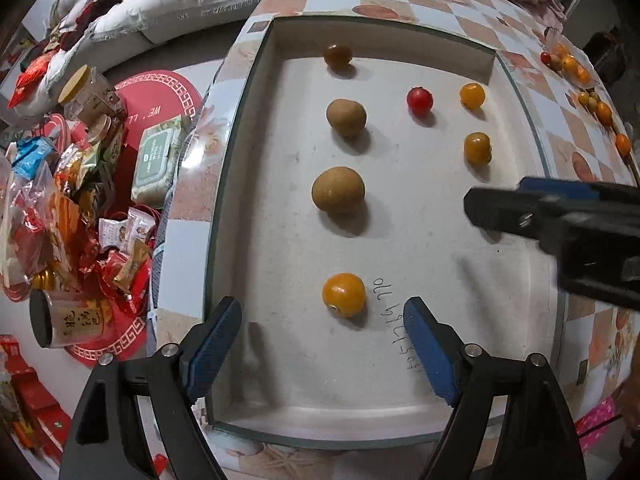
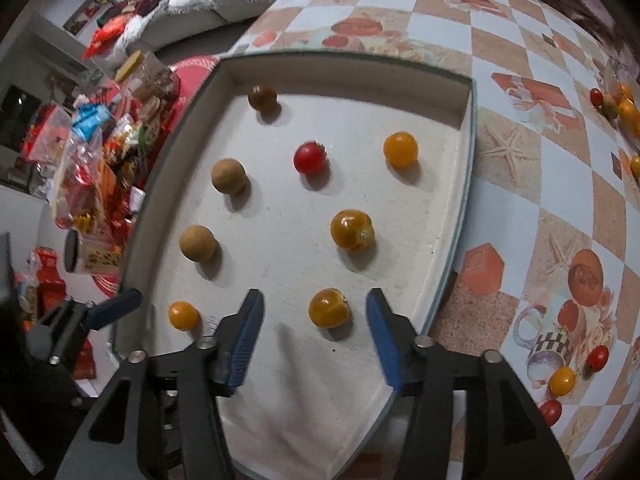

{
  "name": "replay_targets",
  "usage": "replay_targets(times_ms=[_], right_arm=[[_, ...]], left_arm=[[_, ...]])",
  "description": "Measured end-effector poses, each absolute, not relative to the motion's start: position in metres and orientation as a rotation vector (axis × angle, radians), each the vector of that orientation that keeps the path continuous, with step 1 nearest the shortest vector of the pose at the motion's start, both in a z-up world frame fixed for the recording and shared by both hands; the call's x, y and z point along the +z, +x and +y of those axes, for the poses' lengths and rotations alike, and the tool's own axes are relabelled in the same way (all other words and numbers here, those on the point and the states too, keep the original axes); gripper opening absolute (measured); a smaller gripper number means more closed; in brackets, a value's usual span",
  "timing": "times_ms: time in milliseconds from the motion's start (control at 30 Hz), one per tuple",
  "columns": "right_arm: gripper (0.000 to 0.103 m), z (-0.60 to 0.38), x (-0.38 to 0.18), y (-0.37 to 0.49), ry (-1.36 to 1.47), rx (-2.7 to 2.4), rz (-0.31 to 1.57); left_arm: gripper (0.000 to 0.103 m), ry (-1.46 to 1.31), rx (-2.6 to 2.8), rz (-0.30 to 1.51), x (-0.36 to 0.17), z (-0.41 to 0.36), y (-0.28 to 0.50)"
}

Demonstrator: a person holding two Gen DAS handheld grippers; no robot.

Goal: Organize fruits
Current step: 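Return to the table and grasp a red tomato with each tool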

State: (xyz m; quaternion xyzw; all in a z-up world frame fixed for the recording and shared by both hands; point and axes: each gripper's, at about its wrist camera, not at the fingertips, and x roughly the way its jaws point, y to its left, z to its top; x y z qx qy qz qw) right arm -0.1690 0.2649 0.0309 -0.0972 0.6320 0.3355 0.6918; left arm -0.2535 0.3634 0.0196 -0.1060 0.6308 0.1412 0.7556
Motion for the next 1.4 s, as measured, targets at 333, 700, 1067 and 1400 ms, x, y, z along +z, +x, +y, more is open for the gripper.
replay_targets(times_ms=[333, 700, 1067, 1400], right_arm=[[0.073, 0.194, 0.069, -0.144, -0.074, 0.620, 1.341], [0.073, 0.070, 0.046, -0.107, -0.015, 0.285, 1.362], [0.046, 0.062, 0.016, -0.099, -0.101, 0.333, 1.367], [0.022, 0.027, 0.016, -0.099, -0.207, 0.309, 1.346]], left_arm=[[0.084, -0.139, 0.217, 1.319, 0.046, 0.329, -0.225], [0.084, -0.102, 0.026, 1.269, 0.074, 0.242, -0.189], [0.084, -0.098, -0.077, 1.335, 0.049, 0.174, -0.181], [0.084, -0.103, -0.110, 1.350, 0.031, 0.142, -0.166]])
